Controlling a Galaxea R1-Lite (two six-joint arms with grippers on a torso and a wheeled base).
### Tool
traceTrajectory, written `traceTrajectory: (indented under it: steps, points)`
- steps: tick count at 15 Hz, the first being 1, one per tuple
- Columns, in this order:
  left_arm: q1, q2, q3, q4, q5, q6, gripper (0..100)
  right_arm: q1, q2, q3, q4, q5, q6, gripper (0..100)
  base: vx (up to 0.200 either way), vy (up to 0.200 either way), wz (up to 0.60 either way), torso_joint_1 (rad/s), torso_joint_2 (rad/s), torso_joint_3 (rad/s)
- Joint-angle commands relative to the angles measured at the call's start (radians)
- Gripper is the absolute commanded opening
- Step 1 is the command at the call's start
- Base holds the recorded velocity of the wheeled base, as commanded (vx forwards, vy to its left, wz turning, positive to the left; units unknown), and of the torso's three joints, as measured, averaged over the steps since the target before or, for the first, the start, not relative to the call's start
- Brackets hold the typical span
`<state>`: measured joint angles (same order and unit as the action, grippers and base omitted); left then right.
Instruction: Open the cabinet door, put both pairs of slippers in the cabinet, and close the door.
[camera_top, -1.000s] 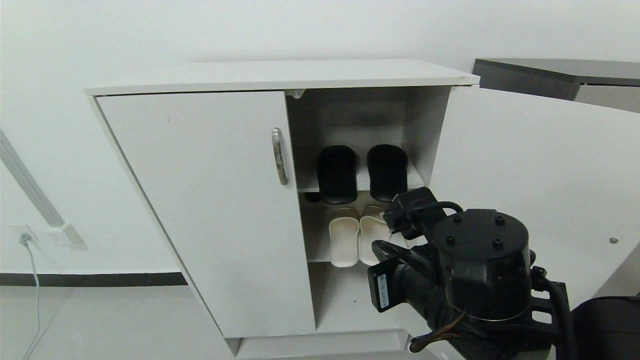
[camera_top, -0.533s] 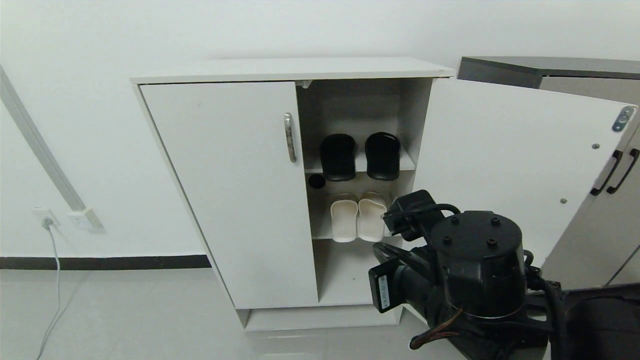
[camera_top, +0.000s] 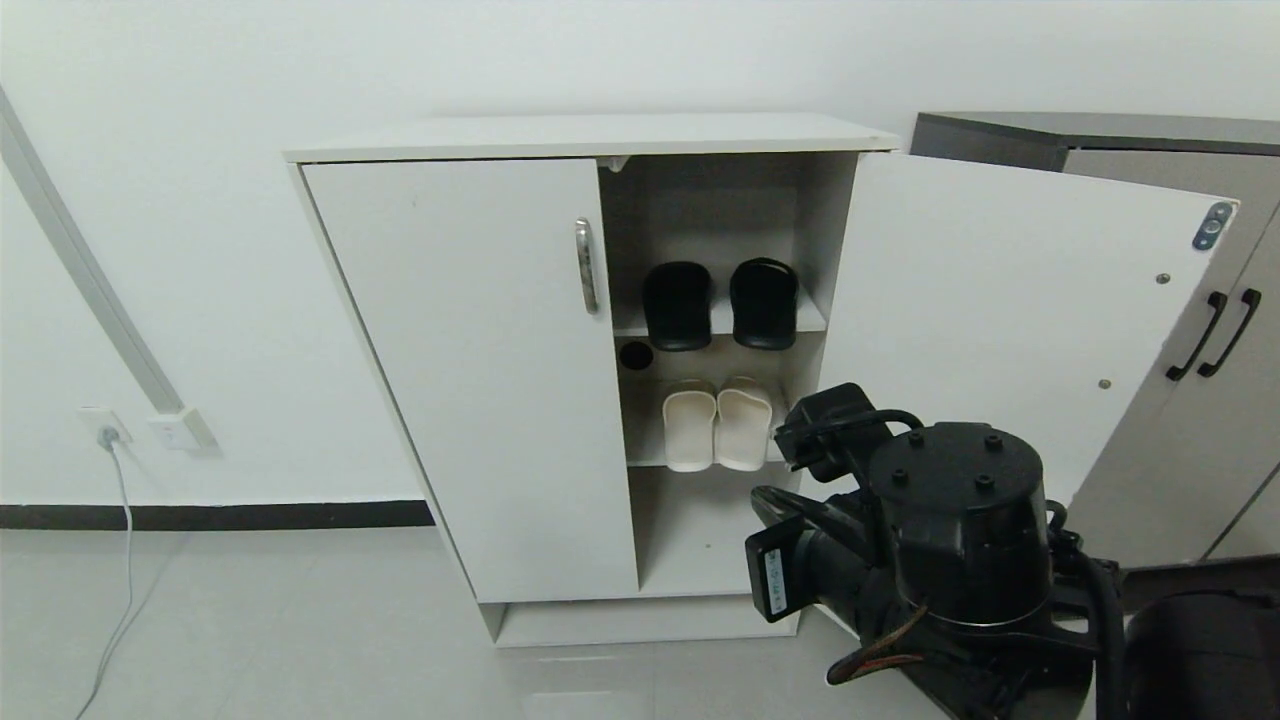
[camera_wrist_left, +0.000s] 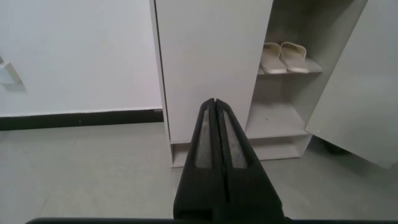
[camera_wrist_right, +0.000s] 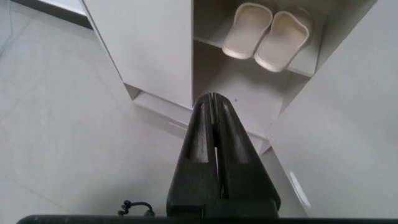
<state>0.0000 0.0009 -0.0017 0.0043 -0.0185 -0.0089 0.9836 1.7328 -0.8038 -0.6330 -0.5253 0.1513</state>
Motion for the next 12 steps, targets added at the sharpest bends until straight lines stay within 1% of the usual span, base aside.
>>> traceTrajectory:
  steps: [1, 12]
  points:
    - [0.000, 0.001, 0.000, 0.000, 0.000, 0.000, 0, -0.003, 0.004, 0.003, 0.001, -0.001, -0.001, 0, 0.000, 0.000, 0.00, 0.000, 0.00, 0.000]
    - [0.000, 0.001, 0.000, 0.000, 0.000, 0.001, 0, -0.010, 0.019, 0.003, 0.003, -0.002, -0.002, 0, 0.000, 0.000, 0.00, 0.000, 0.00, 0.000]
